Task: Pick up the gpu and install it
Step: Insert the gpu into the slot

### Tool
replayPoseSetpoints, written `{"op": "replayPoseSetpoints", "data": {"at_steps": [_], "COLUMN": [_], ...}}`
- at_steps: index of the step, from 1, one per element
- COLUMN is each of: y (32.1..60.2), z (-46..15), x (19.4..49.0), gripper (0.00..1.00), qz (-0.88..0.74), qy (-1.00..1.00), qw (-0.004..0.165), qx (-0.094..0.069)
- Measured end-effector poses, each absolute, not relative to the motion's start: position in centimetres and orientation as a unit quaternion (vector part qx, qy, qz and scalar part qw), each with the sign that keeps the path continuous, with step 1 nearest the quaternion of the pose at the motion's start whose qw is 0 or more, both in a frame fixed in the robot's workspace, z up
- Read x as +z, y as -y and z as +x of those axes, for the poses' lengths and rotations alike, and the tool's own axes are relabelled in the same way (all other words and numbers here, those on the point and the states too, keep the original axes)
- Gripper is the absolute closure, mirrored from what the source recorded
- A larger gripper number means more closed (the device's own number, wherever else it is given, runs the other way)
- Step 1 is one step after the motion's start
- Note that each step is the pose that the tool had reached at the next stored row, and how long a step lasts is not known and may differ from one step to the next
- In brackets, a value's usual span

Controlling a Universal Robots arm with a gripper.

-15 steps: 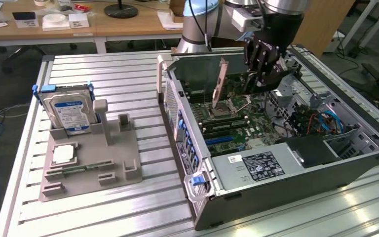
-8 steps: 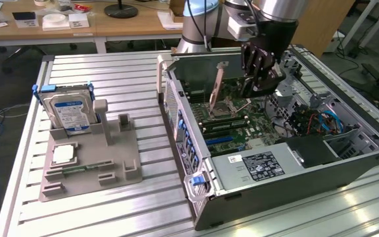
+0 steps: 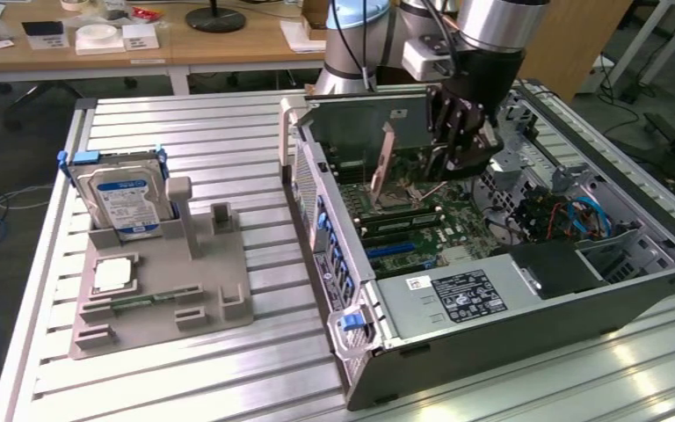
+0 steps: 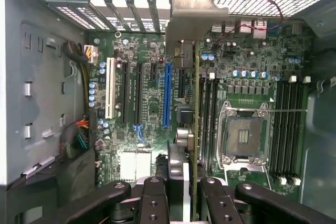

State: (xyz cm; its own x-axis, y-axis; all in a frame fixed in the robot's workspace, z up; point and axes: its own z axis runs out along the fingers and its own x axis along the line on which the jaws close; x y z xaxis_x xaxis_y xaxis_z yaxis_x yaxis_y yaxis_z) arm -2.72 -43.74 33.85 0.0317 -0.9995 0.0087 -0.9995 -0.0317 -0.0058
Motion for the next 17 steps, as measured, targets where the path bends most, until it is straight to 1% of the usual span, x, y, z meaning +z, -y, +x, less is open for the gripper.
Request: {"op": "replayPoseSetpoints", "data": {"at_steps": [11,17], "y": [43.7,43.7], "z": [-2.7,-2.7], "x": [32.0,31.8], "gripper": [0.72,0.72], "qz": [0.709,0.709], "qy": [0.705,0.705], "qw": [0.001,0.001], "qx": [0.005,0.005]}}
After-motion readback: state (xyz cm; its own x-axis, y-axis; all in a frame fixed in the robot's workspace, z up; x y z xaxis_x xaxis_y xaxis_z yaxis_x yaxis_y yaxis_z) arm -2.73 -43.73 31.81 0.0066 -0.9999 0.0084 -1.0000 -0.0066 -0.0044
